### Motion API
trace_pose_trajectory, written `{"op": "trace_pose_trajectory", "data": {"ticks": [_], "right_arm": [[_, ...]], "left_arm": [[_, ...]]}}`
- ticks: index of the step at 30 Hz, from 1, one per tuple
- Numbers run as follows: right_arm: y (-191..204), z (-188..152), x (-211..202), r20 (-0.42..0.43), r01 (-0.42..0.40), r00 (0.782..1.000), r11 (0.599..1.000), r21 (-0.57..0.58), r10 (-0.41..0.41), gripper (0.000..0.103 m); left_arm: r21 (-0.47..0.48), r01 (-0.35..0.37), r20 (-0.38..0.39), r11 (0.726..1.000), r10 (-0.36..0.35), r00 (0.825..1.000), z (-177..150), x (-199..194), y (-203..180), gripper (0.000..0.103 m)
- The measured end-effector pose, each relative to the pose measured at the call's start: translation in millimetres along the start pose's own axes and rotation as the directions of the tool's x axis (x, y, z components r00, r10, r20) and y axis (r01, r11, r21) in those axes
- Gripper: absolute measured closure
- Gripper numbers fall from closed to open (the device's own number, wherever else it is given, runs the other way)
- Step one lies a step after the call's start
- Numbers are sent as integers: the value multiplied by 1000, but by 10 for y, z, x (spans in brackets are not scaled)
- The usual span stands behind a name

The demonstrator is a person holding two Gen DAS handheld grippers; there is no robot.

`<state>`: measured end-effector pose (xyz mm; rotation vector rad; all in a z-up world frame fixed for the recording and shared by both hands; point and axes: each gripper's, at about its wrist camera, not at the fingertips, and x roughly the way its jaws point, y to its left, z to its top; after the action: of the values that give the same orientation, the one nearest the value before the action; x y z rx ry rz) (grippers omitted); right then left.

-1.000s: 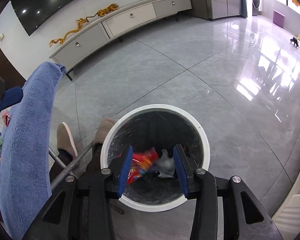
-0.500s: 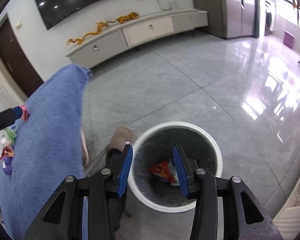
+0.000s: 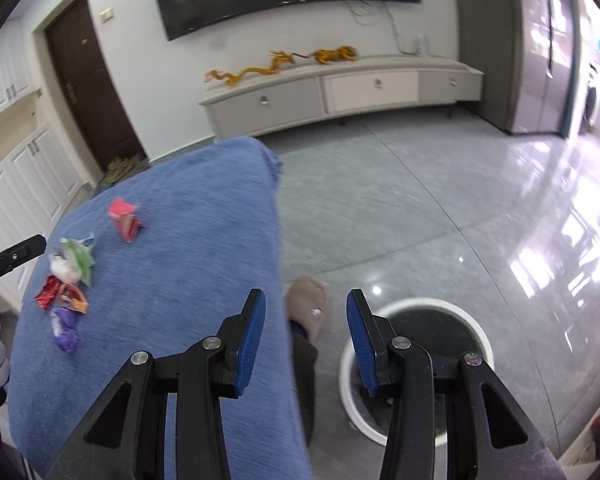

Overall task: Collect trash
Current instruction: 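Grasp the white plastic with left tool while right tool grasps pink box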

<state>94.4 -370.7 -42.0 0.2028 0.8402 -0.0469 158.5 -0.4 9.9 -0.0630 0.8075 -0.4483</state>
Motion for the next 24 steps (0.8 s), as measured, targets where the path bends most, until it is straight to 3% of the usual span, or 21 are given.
{"op": "trace_pose_trajectory", "data": {"ticks": [7,24], "right_arm": [[569,172,181,-14,-68,998,994,-84,67,61],[1636,613,1038,-92,-239,970,947,-213,224,47]], "left_arm": [[-140,-57,-23,988,55,998,-135,-9,704,53],[-266,59,-108,962,-90,990,-245,596,899,54]]}}
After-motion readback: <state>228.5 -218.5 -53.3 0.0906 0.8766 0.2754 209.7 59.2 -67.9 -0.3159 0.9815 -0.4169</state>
